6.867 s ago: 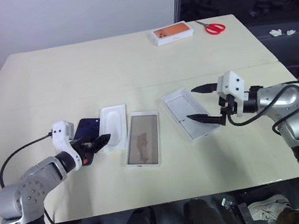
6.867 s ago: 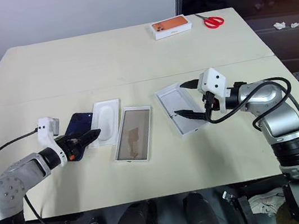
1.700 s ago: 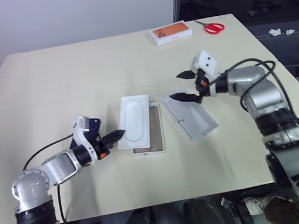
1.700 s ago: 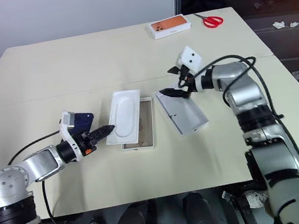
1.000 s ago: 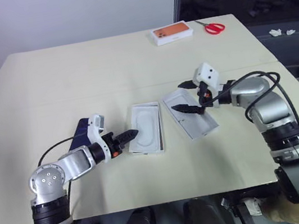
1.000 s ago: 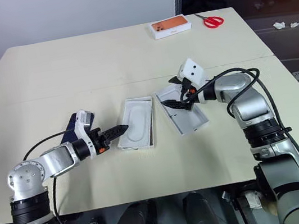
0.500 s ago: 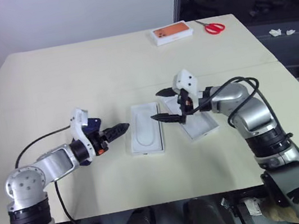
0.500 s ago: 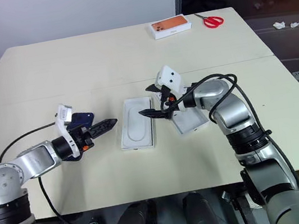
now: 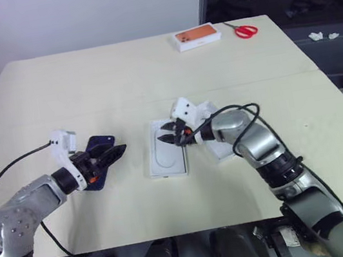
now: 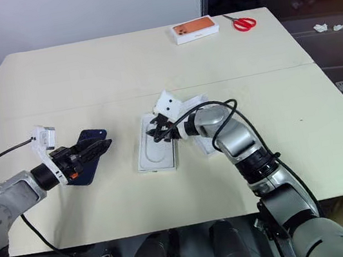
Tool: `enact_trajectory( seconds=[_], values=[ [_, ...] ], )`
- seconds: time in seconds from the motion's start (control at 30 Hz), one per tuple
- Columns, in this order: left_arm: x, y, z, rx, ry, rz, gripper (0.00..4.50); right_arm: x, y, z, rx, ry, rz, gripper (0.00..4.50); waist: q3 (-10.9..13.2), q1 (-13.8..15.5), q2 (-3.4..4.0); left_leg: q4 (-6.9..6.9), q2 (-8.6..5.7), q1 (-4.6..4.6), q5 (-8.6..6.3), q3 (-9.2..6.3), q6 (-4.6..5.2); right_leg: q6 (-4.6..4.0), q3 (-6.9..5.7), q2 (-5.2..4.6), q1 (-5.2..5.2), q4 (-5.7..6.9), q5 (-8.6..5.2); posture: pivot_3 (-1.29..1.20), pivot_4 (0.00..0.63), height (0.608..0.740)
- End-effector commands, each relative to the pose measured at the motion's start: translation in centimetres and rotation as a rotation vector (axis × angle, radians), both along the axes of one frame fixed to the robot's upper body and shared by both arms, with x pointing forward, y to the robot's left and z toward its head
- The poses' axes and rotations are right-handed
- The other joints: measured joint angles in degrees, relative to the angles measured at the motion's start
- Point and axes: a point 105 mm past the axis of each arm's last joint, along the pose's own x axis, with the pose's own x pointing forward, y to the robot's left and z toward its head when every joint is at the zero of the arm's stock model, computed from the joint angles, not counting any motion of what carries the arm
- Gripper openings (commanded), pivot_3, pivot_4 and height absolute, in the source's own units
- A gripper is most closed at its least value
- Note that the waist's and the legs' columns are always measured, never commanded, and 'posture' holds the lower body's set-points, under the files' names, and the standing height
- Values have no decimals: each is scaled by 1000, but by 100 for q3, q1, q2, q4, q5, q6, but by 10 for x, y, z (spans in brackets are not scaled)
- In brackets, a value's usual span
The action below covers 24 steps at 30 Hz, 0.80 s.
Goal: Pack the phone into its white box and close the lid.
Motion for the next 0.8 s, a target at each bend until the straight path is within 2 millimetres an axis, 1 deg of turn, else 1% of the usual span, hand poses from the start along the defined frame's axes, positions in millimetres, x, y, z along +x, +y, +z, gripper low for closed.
enact_trajectory(
  seconds=[0.03,0.13,0.2,0.27,0.3,0.4,0.57,0.7,0.73,0.8],
  values=[
    [0,-3,9,45,-78,-24,3850,4,12,10,-27,-83,8,25,0,-8,0,0,0,0,0,0,1,-1,0,0,1,0,1,0,150,740],
    [-1,-3,6,69,-83,-22,3850,2,15,3,-70,-70,27,25,0,-25,0,-2,0,0,-1,0,3,-1,0,1,0,0,2,0,150,740],
    [0,-3,3,72,-77,-14,3850,1,8,-11,-187,-100,47,25,0,-28,0,-4,1,0,-1,-1,3,-1,-1,3,-2,1,2,0,150,740],
    [0,-3,3,71,-79,-9,3850,0,1,-20,-262,-107,59,25,0,-31,0,-3,1,0,-2,-1,5,-1,-1,4,-2,1,2,0,150,740],
    [0,-2,4,71,-84,-4,3850,1,-2,-21,-281,-110,61,25,-1,-29,-1,-3,1,0,-3,-1,6,-1,-1,4,-2,1,2,0,150,740],
    [0,-2,5,86,-100,0,3850,1,-6,-20,-302,-119,64,25,-1,-29,-2,-3,2,8,-7,-3,14,-1,-4,4,6,2,2,0,150,740],
    [2,-2,3,89,-95,-1,3850,-2,-5,-21,-304,-119,84,25,-1,-23,-2,-2,2,8,-7,-4,14,-1,-5,4,7,2,2,0,150,740],
    [2,-3,3,100,-95,-5,3850,-1,-4,-20,-312,-137,80,25,-1,-24,-2,-3,2,8,-7,-5,14,0,-6,5,7,2,2,0,150,740],
    [2,-3,3,104,-98,-5,3850,-1,-3,-19,-301,-137,79,25,-1,-25,-2,-3,2,9,-7,-5,14,-1,-6,5,7,2,2,0,150,740],
    [1,-2,1,120,-93,-9,3850,-4,6,-10,-241,-144,95,25,-1,-26,-2,-3,2,8,-7,-5,13,-1,-6,5,7,2,2,0,150,740]
  ],
)
